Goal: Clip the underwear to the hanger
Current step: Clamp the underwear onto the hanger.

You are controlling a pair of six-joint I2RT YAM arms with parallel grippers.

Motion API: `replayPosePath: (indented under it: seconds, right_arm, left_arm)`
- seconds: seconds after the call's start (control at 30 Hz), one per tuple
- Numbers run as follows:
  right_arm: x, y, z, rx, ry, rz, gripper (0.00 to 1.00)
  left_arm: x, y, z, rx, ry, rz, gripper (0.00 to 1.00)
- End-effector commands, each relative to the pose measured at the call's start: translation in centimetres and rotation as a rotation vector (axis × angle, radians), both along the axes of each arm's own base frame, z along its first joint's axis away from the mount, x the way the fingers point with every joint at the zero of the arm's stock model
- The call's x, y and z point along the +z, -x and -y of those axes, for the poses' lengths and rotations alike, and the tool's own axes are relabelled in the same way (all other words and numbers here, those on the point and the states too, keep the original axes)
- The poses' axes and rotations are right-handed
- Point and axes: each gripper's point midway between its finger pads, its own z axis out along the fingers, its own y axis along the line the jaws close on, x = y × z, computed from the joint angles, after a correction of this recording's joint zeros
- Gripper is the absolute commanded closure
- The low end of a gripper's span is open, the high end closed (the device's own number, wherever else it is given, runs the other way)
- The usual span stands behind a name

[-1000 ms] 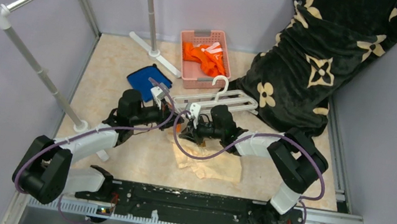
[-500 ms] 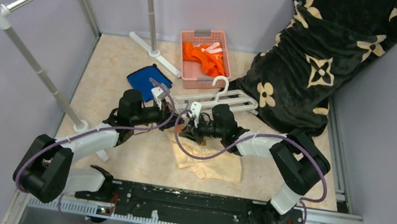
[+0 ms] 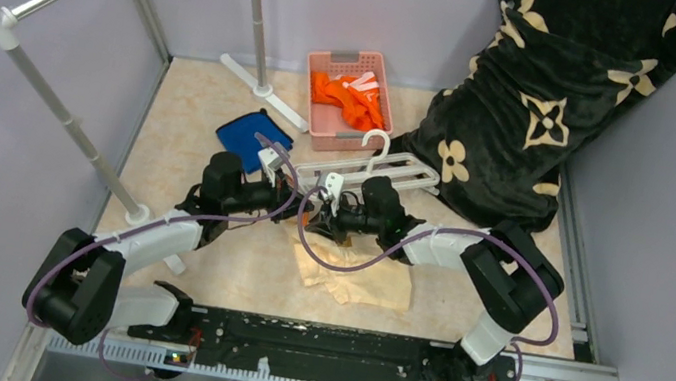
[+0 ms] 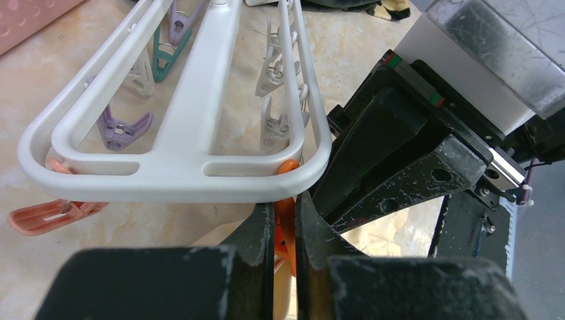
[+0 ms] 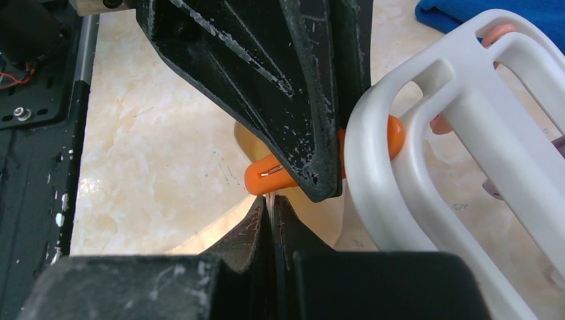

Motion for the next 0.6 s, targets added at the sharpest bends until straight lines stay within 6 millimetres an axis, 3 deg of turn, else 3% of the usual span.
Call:
replayPosePath:
  seconds: [0.0, 0.57]
  right_arm:
    - [3.7, -1.7, -1.1, -0.006, -0.074, 0.091, 1.0]
    - [4.9, -1.6, -0.4, -0.013, -0.097, 0.105, 1.0]
  left_arm:
    - [2.0, -0.5, 0.7, -0.032, 0.026, 0.065, 1.0]
    - [1.7, -0.7, 0.4, -0.019, 0.001, 0.073, 1.0]
